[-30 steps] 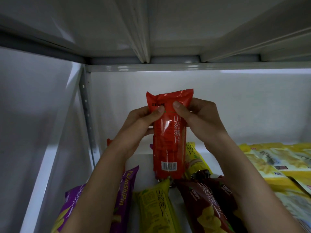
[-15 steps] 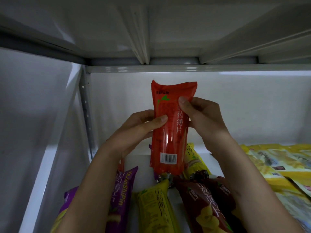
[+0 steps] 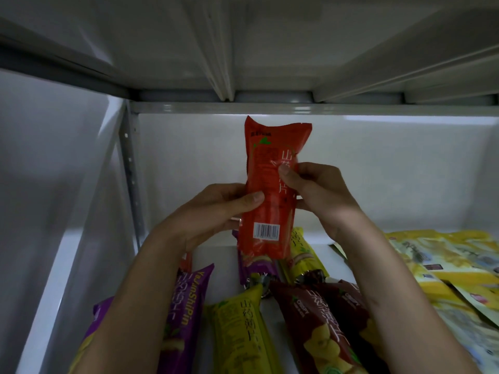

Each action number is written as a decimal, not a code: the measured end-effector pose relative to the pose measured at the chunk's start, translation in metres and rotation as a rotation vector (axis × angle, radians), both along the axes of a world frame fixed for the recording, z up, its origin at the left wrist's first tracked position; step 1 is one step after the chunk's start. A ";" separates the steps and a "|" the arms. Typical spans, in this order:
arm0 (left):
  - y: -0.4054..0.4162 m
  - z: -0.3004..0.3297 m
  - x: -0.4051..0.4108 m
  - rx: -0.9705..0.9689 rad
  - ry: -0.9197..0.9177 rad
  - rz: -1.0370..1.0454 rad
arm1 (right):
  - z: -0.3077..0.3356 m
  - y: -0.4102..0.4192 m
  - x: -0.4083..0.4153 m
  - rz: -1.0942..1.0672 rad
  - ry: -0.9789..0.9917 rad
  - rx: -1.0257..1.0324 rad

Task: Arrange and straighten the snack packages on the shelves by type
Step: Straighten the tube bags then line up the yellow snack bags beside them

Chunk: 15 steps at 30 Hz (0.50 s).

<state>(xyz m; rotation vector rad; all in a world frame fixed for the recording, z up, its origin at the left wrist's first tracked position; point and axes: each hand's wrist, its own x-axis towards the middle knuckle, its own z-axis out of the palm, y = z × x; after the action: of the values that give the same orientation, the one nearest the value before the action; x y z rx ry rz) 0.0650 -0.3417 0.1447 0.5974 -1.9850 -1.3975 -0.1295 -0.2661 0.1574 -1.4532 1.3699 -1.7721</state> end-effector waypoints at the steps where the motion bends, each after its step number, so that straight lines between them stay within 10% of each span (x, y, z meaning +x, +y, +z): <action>1: 0.001 -0.001 0.000 0.003 -0.043 -0.029 | 0.000 -0.001 -0.001 -0.018 -0.006 -0.008; 15: 0.003 0.008 0.007 -0.062 -0.132 0.163 | -0.005 -0.002 0.016 -0.004 -0.023 0.122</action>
<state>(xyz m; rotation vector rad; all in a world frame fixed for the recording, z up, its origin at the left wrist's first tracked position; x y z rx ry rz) 0.0715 -0.3383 0.1528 0.8228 -2.0234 -1.2220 -0.1136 -0.2678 0.1526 -1.3628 1.4439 -1.6717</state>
